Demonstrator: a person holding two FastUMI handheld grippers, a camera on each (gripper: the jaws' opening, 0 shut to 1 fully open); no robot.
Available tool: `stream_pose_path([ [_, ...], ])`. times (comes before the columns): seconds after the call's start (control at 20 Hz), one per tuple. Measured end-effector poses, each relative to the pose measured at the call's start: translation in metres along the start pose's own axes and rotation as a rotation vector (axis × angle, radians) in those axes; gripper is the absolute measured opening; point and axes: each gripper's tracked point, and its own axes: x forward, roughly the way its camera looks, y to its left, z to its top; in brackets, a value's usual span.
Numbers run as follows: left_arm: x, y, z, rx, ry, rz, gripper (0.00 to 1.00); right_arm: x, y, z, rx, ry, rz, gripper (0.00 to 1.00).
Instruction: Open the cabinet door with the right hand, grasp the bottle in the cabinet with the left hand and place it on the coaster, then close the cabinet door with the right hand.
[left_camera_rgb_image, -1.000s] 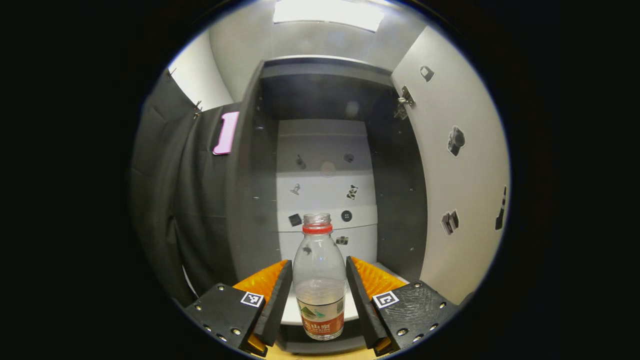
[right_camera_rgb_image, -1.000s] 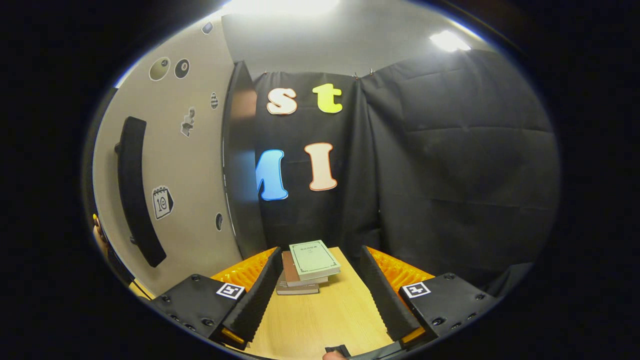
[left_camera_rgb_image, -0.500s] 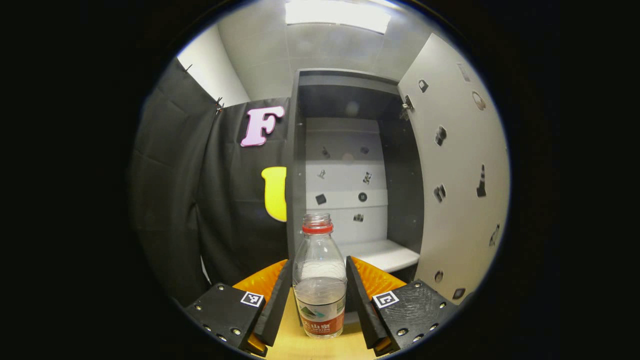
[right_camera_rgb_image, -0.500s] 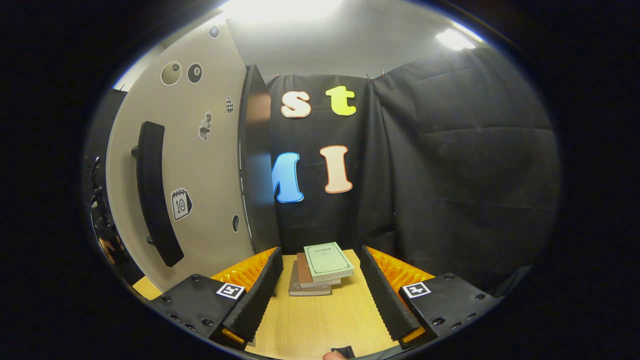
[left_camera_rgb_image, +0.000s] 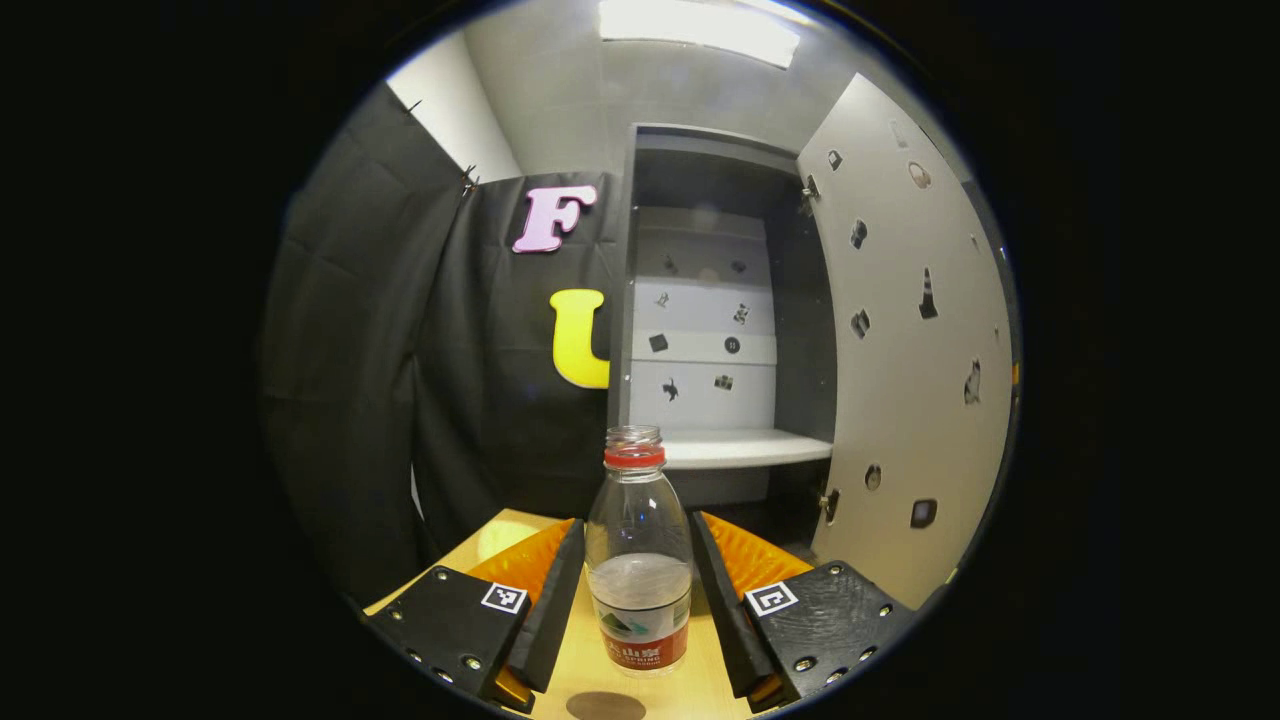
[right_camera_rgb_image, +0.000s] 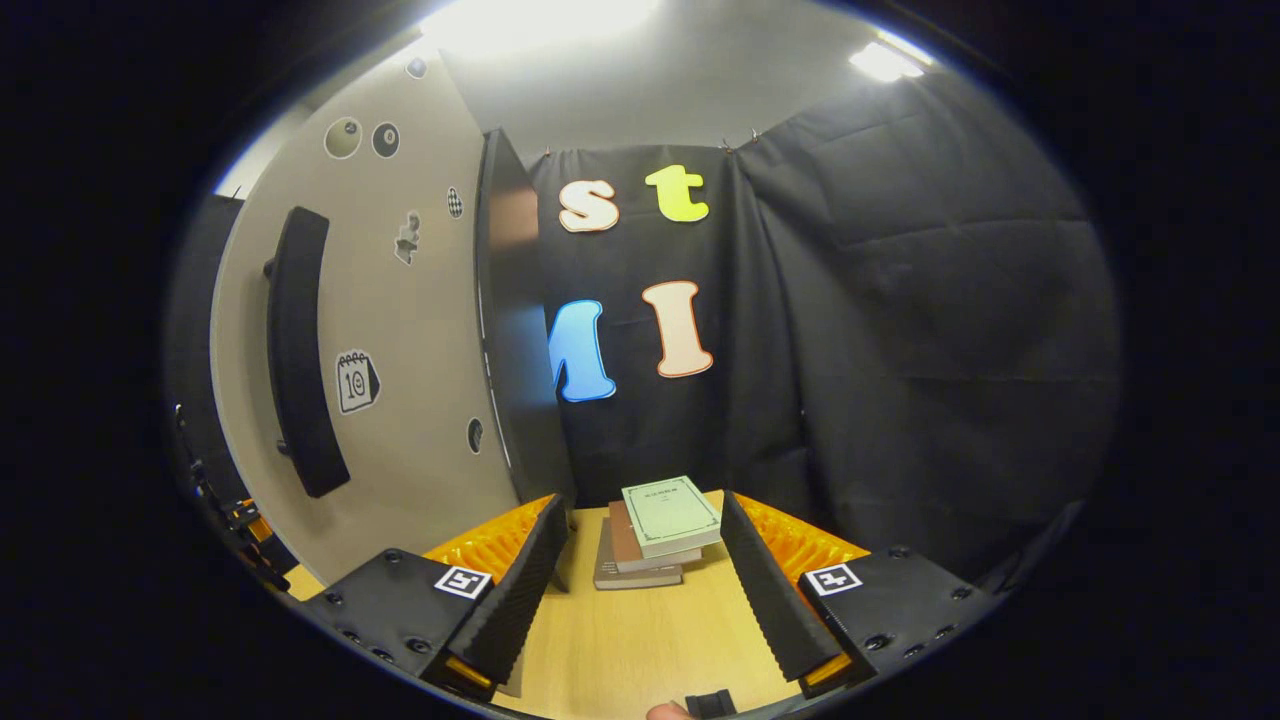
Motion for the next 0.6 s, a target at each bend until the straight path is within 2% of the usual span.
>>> stream_pose_path([
  [0.1, -0.002, -0.001, -0.034, -0.005, 0.037, -0.029, 0.61, 0.009, -0.011, 0.002, -0.056, -0.035, -0.02, 0.98],
  [0.2, -0.001, 0.004, -0.072, 0.012, 0.081, -0.018, 0.62, 0.01, -0.025, 0.0, -0.103, -0.048, -0.057, 0.98],
  [0.3, -0.006, 0.008, -0.103, 0.028, 0.112, 0.008, 0.62, 0.009, -0.027, -0.006, -0.097, -0.024, -0.078, 0.98],
  [0.35, -0.007, 0.009, -0.108, 0.028, 0.105, 0.02, 0.62, 0.007, -0.021, -0.009, -0.079, -0.009, -0.064, 0.93],
  [0.4, -0.007, 0.012, -0.112, 0.028, 0.098, 0.037, 0.62, 0.005, -0.017, -0.009, -0.065, -0.004, -0.059, 0.98],
  [0.6, -0.009, 0.027, -0.124, 0.038, 0.09, 0.089, 0.62, 0.006, -0.011, -0.012, -0.063, 0.009, -0.031, 0.98],
])
